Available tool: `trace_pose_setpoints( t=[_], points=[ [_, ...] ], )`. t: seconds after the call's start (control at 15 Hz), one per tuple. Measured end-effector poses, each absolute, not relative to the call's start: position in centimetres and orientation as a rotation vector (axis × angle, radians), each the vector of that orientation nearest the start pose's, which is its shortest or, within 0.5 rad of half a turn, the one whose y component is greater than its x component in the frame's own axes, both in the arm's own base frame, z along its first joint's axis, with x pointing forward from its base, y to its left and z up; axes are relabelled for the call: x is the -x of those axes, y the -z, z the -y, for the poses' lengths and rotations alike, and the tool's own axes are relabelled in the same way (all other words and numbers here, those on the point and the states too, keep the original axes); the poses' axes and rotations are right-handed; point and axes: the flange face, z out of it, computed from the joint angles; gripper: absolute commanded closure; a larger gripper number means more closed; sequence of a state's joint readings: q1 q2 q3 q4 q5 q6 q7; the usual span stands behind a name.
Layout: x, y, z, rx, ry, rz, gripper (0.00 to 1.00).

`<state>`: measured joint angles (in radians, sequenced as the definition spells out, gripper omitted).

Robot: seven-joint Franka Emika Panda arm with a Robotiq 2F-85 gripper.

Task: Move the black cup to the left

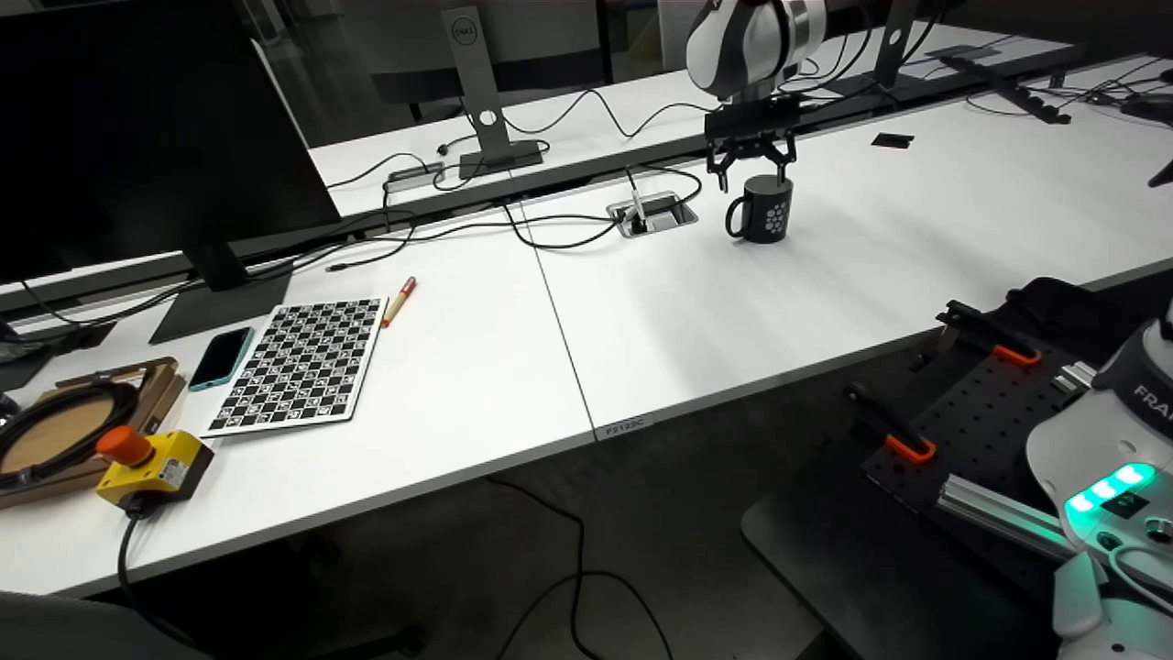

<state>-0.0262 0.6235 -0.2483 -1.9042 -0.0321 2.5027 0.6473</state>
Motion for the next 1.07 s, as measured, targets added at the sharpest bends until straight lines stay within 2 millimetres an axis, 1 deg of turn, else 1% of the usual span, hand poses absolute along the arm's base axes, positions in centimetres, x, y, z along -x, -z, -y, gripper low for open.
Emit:
trace_pose_setpoints(
  t=[0.07, 0.13, 0.2, 0.27, 0.4, 0.53, 0.87, 1.0, 1.07],
  points=[
    [-60.7, -17.6, 16.5, 3.005, 0.033, -1.368, 0.01],
    [-60.7, -17.5, 16.5, 3.003, 0.029, -1.371, 0.05],
    [-60.7, -17.4, 16.5, 3.001, 0.024, -1.375, 0.14],
    [-60.7, -17.3, 16.5, 2.999, 0.019, -1.378, 0.29],
    [-60.6, -17.0, 16.5, 2.997, 0.006, -1.384, 0.47],
    [-60.6, -16.8, 16.5, 2.993, -0.005, -1.39, 0.6],
    [-60.6, -16.5, 16.4, 2.983, -0.015, -1.401, 1.0],
    [-60.8, -16.5, 16.4, 2.98, -0.014, -1.404, 1.0],
    [-60.8, -16.5, 16.4, 2.976, -0.014, -1.407, 0.98]
  ],
)
